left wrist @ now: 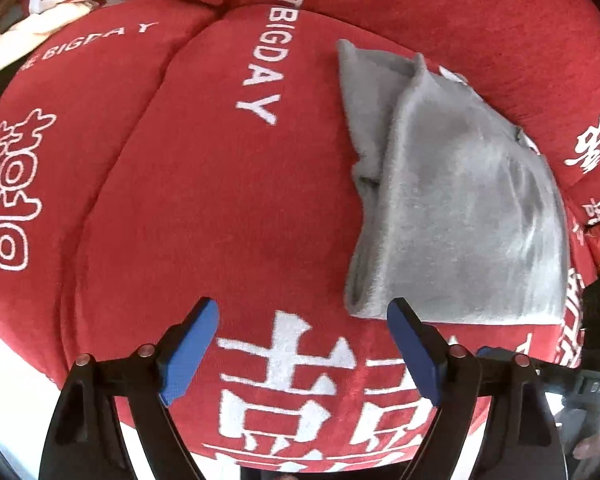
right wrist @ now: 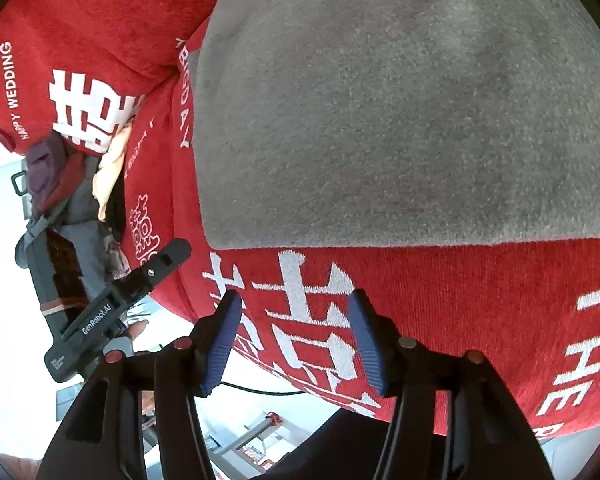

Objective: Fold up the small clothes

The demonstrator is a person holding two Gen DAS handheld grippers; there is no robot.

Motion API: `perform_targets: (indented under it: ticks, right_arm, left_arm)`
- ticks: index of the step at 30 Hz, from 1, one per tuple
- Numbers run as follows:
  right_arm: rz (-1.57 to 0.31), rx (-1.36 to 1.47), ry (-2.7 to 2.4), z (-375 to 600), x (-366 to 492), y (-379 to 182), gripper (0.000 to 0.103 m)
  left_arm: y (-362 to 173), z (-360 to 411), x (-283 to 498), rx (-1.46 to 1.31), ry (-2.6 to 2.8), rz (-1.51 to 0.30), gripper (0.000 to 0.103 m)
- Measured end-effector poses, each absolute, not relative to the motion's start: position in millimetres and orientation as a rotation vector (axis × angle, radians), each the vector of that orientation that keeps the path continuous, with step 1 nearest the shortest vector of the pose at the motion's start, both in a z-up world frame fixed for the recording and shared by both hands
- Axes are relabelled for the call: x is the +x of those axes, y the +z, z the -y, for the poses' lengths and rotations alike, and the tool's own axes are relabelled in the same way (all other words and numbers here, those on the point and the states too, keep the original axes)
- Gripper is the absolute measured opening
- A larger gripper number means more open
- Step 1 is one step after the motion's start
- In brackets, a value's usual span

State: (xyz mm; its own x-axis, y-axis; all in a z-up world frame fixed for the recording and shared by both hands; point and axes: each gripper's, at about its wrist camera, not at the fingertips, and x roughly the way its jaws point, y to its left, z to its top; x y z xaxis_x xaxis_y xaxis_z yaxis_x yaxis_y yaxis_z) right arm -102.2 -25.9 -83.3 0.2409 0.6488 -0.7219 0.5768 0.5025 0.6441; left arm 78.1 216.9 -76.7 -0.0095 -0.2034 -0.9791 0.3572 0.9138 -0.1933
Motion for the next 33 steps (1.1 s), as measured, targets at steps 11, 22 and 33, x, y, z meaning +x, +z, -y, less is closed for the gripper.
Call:
perform_targets:
  ticks: [11,22,33]
  right_arm:
    - [-1.365,1.276,0.013,31.1,-110.0,-100.6,0.060]
    - [-1.305,1.390,0.006,33.7,-111.9,-113.5,0.060]
    - [-1.103,1.593,-0.070,50.7,-131.8,-126.5,0.060]
  left_arm:
    - [-76.8,-221.3,71.3,0.073,-0.435,-1.549,0.087]
    - [-62.0,-220.9,59.3,-0.135,-0.487,-1.530,0.087]
    - [-73.7,-214.8,44.6,-0.391,-0.554,-1.599,0.087]
